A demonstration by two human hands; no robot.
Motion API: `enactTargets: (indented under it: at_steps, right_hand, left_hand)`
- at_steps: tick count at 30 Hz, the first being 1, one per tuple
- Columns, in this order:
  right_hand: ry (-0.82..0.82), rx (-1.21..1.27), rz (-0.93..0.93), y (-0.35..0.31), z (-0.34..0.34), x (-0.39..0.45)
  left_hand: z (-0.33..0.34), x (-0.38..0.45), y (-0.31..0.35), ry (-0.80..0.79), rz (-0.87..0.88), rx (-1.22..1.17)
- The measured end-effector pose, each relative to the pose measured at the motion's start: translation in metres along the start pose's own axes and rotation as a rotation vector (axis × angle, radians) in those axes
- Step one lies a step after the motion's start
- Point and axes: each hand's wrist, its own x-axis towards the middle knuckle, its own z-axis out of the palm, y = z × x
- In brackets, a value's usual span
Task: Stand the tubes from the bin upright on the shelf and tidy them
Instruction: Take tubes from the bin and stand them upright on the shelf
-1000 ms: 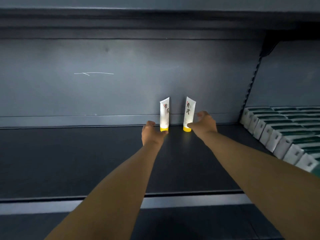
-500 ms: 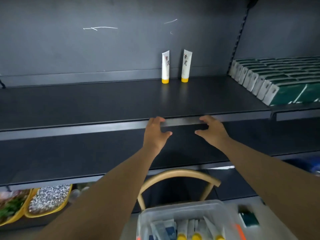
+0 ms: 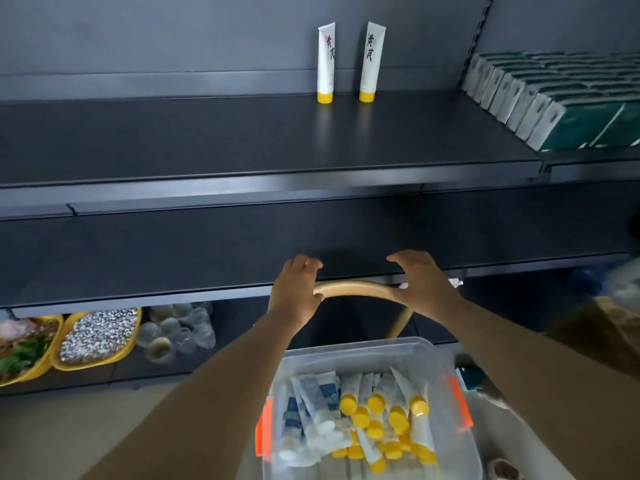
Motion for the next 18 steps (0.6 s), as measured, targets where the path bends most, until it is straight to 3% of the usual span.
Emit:
enactTargets:
  at_steps: [10,18]
  right_hand:
    - [-0.356,-0.29,-0.057,0.08,0.133,-0.051]
    - [-0.415,-0.187,0.165,0.132,0.237,-0.042]
  left_hand:
    - [0.146,-0.076,-0.036,-0.374,-0.046,0.164]
    - [0.257,-0.065,-0.023,-0.476,-0.097,-0.061]
